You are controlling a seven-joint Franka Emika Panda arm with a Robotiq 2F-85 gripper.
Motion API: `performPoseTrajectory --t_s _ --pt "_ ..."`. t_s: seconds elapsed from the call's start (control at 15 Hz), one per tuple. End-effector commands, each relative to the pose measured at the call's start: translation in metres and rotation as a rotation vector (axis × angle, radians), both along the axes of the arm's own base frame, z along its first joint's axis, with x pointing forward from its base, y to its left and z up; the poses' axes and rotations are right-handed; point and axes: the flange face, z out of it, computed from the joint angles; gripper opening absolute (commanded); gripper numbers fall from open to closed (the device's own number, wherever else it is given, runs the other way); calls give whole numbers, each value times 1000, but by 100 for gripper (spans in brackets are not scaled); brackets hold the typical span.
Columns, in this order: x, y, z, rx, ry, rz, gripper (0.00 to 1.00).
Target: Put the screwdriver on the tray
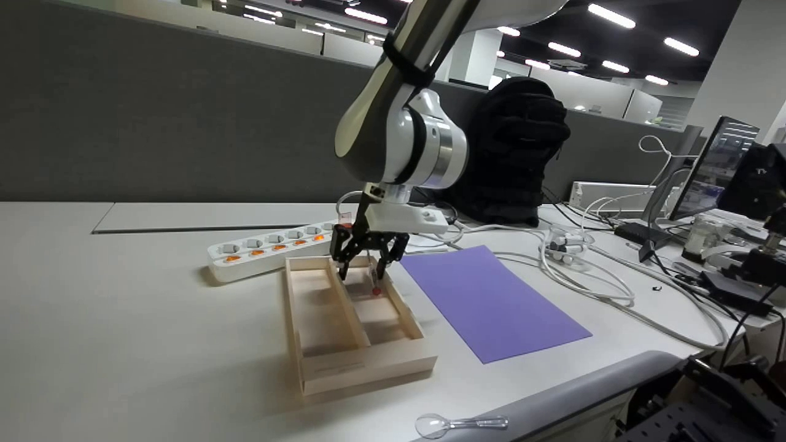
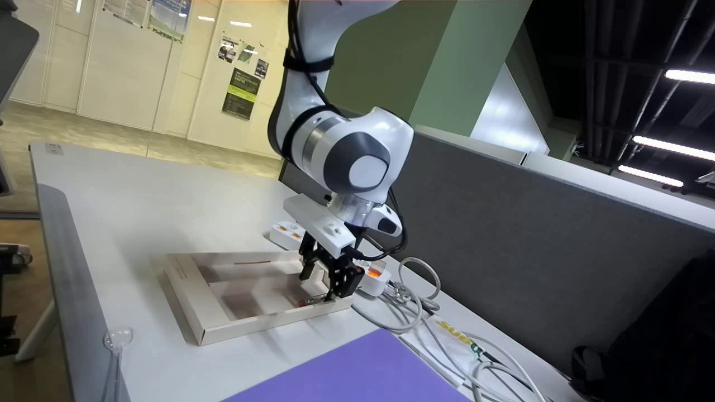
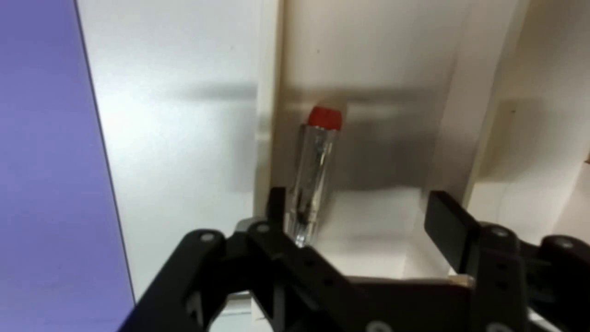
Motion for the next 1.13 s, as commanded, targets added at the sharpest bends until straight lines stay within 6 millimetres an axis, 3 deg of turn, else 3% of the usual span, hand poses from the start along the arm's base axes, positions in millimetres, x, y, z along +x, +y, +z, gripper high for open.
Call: performPoseTrajectory --t_s 0.0,0.47,0.67,1.07 --pt "0 -17 15 -33 3 -70 100" --pt "11 -48 33 -64 11 -136 100" --pt "10 -51 32 -46 72 -146 100" --pt "0 -67 55 -65 198 -180 100"
